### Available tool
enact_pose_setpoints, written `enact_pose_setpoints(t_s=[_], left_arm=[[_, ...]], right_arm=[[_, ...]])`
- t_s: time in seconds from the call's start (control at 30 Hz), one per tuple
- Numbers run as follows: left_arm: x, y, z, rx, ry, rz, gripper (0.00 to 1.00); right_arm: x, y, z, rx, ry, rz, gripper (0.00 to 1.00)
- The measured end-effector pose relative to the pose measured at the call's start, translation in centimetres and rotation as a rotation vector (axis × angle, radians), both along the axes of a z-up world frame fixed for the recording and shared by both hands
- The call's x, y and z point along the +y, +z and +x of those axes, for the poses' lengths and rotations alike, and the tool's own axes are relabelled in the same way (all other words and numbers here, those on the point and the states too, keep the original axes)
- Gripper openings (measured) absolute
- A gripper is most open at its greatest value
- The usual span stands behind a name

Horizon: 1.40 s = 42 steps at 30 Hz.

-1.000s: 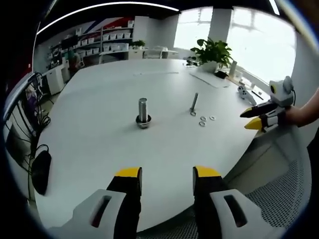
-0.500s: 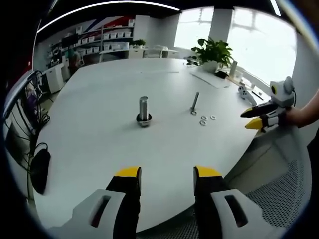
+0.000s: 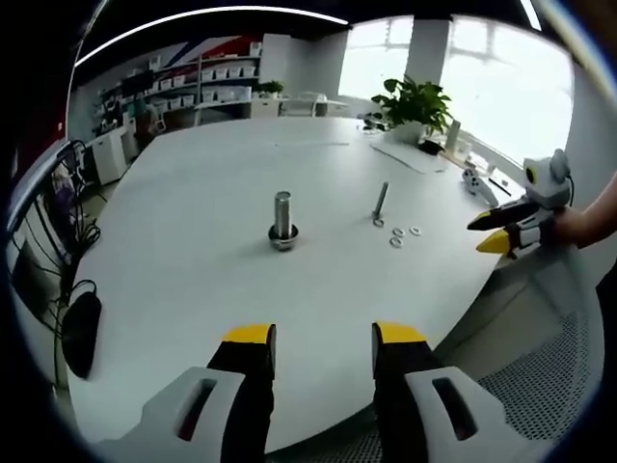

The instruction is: Place the washer onto the threaded stud by aligning its center hole with the stud, sliding it down to the base, and recovering from edge contact or off-axis alignment until the washer reaches the visible bottom stop.

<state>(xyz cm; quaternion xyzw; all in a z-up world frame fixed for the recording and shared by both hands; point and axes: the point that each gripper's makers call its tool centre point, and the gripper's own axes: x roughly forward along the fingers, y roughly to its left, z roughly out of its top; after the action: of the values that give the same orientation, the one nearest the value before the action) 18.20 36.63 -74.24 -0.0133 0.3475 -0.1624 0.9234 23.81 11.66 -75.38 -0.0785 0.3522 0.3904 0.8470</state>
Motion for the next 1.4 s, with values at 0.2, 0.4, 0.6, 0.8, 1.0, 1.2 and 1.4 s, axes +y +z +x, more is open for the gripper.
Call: enact_pose_setpoints(t_s=[0.2,0.4,0.6,0.8,1.0,1.2,1.4], left_arm=[[0.1,-0.1,0.1,0.001,0.006,-0.005,0.39],[0.1,-0.1,0.0,0.006,0.006,-0.009,0.4],[0.1,-0.2,0.0,0.01,0.007,-0.013,0.4],[0.0,-0.1,0.0,0.007,0.002,-0.021,0.4],[0.0,-0.1,0.1,0.001,0.011,-0.034,0.4],[0.0,-0.1,0.0,0.007,0.013,-0.035,0.4],[-0.2,-0.3,-0.1,0.014,0.001,-0.045,0.4]], right_arm=[[0.1,0.1,0.0,-0.003,0.001,0.0,0.44],[0.1,0.0,0.0,-0.002,0.0,-0.001,0.44],[0.1,-0.1,-0.1,0.003,0.003,-0.008,0.44],[0.0,-0.3,-0.1,0.003,0.004,-0.016,0.43],[0.0,-0.3,-0.2,0.006,0.008,-0.024,0.43],[-0.3,-0.7,-0.3,0.025,-0.003,-0.043,0.43],[-0.6,-1.1,-0.3,0.039,-0.012,-0.065,0.45]])
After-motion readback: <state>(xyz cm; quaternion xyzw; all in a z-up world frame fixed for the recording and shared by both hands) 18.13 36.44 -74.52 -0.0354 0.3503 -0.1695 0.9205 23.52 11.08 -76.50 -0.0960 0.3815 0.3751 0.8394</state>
